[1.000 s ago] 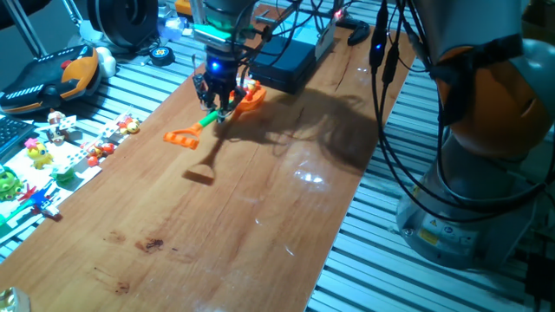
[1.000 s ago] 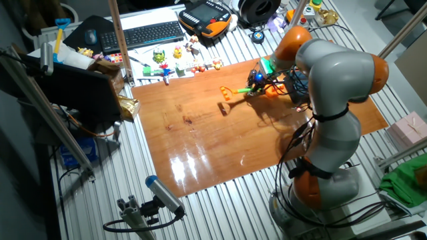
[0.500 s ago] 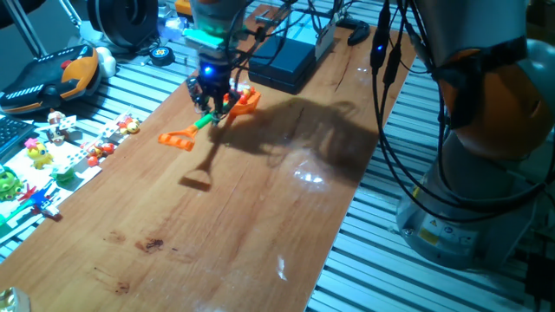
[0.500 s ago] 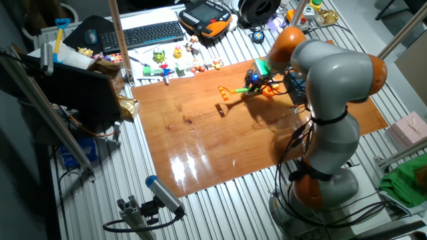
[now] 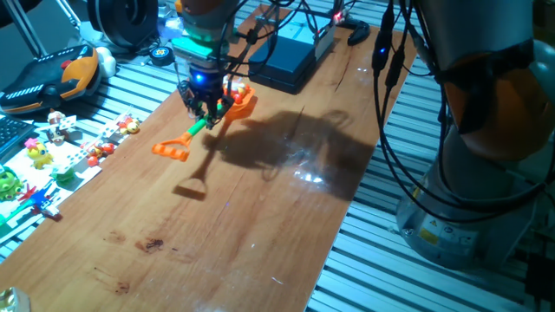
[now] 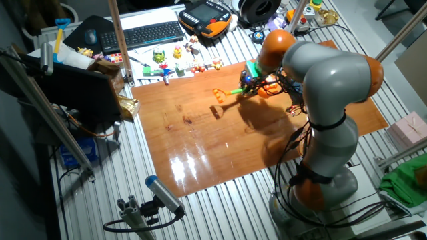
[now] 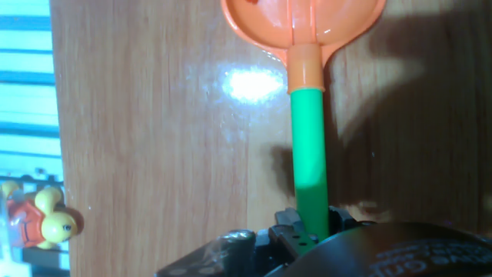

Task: Use a shovel to scoop up an object

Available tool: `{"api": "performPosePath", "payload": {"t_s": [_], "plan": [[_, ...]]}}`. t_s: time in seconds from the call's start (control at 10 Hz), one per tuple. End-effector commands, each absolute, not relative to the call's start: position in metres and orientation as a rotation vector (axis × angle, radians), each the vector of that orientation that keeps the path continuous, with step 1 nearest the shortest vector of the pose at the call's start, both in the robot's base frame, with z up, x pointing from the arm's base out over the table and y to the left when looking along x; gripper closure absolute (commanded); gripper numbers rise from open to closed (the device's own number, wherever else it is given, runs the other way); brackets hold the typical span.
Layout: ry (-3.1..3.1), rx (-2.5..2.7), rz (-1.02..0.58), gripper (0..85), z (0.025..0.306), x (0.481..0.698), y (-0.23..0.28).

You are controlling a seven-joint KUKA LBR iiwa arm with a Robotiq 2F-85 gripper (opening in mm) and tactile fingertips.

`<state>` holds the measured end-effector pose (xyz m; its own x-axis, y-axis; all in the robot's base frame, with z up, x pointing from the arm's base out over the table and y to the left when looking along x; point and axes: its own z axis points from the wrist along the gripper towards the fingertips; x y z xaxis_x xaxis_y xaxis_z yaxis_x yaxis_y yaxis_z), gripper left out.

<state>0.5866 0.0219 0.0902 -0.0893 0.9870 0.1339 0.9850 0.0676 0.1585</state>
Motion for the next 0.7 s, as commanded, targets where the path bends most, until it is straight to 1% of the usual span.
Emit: {"api": "performPosePath", "payload": {"t_s": [0.0,0.6], "plan": [[2.282,2.120,0.313,84.3,0.093,0.586,0.030],[2.182,2.135,0.211,84.3,0.099,0.561,0.085]]}}
